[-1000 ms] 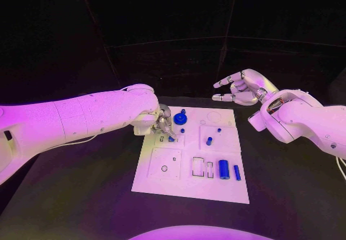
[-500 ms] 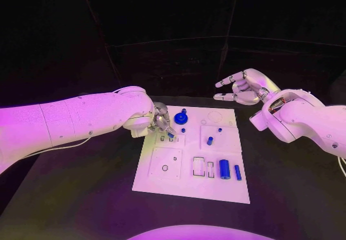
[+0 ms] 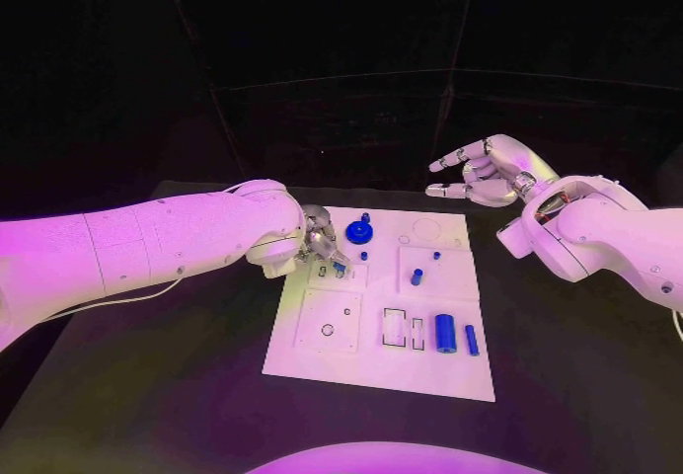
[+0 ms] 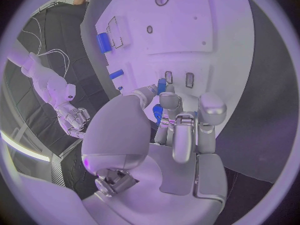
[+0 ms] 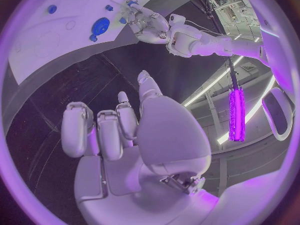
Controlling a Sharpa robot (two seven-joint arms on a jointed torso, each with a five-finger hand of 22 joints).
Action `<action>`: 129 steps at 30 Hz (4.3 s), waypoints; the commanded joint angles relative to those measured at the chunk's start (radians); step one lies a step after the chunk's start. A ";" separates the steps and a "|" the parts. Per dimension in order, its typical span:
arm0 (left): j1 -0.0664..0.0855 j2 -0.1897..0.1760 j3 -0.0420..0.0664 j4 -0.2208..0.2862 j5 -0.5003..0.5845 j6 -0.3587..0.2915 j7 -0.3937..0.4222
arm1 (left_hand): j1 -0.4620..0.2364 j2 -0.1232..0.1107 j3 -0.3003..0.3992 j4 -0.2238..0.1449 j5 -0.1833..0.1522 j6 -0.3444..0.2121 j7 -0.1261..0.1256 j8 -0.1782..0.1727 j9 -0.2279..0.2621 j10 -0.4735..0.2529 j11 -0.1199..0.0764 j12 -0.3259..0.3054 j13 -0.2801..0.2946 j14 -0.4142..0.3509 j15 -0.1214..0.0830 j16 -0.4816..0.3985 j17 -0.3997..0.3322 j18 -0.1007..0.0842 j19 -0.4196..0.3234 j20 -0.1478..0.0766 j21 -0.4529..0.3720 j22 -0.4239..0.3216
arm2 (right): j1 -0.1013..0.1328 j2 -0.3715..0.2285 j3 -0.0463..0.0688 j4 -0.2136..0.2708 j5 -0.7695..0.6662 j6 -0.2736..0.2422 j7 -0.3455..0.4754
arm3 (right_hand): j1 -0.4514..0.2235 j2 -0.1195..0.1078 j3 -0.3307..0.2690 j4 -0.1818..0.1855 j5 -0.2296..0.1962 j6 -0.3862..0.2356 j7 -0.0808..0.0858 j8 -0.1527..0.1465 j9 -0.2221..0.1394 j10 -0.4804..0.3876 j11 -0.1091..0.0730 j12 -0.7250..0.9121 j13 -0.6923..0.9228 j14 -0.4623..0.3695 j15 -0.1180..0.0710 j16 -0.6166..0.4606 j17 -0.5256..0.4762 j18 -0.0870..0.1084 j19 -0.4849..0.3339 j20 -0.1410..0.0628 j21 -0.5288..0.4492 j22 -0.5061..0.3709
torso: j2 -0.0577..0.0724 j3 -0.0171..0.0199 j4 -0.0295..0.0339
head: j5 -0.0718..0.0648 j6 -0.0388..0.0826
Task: Assemble the parts on the task board
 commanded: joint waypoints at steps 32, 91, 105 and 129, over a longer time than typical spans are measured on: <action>-0.014 0.001 0.001 0.001 -0.064 0.078 -0.017 | -0.030 -0.007 0.194 -0.170 0.007 -0.007 -0.006 0.021 0.011 0.007 -0.004 -0.014 -0.022 0.101 -0.007 0.005 0.261 -0.015 0.004 -0.002 -0.004 -0.002 | 0.002 0.008 0.001 -0.014 -0.008 0.012 -0.007 | -0.002 0.010 -0.008 -0.002 0.007 -0.006 0.000 0.007 -0.002 0.002 0.003 -0.003 0.026 0.055 -0.007 -0.007 0.054 0.009 0.002 0.000 -0.004 -0.001 | -0.001 -0.0007 -0.0005 | 0.004 -0.007; -0.013 0.061 0.001 -0.084 -0.030 0.122 -0.044 | -0.253 -0.013 -0.027 -0.046 -0.001 0.062 -0.033 0.036 0.009 0.055 -0.024 0.074 0.061 0.102 -0.022 0.006 0.263 -0.023 0.030 -0.017 0.009 0.045 | 0.002 0.011 0.001 -0.011 -0.009 -0.002 -0.002 | 0.019 0.004 -0.022 -0.016 -0.011 -0.012 0.000 0.006 -0.003 -0.007 0.003 -0.014 0.017 0.052 -0.007 -0.017 0.039 0.014 -0.013 0.000 -0.017 -0.025 | 0.000 0.0001 -0.0001 | 0.000 -0.016; -0.013 0.047 0.001 -0.072 -0.011 0.062 -0.032 | -0.275 -0.005 -0.278 0.073 -0.090 0.076 -0.037 0.027 -0.003 0.061 -0.027 0.093 0.084 0.102 -0.025 0.006 0.263 -0.024 0.037 -0.021 0.008 0.057 | 0.002 0.006 0.001 -0.011 -0.009 -0.010 0.004 | 0.018 -0.002 -0.039 -0.018 -0.024 -0.017 0.001 0.006 -0.003 -0.014 0.004 -0.023 0.008 0.049 -0.006 -0.025 0.028 0.018 -0.026 0.000 -0.029 -0.045 | 0.000 -0.0012 0.0005 | -0.002 -0.016; 0.060 -0.028 0.054 -0.079 0.049 0.133 -0.017 | -0.158 0.079 -0.432 0.107 -0.079 -0.046 0.006 -0.003 -0.020 -0.024 0.010 0.011 -0.013 0.095 0.002 -0.011 0.233 -0.008 -0.010 0.002 -0.071 -0.026 | 0.002 0.013 0.001 -0.054 -0.004 -0.002 0.012 | 0.003 0.002 -0.065 -0.010 -0.007 -0.019 0.002 0.008 -0.002 -0.018 0.005 -0.026 0.003 0.047 -0.006 -0.031 0.022 0.020 -0.029 0.001 -0.035 -0.052 | 0.001 -0.0012 -0.0019 | -0.006 0.005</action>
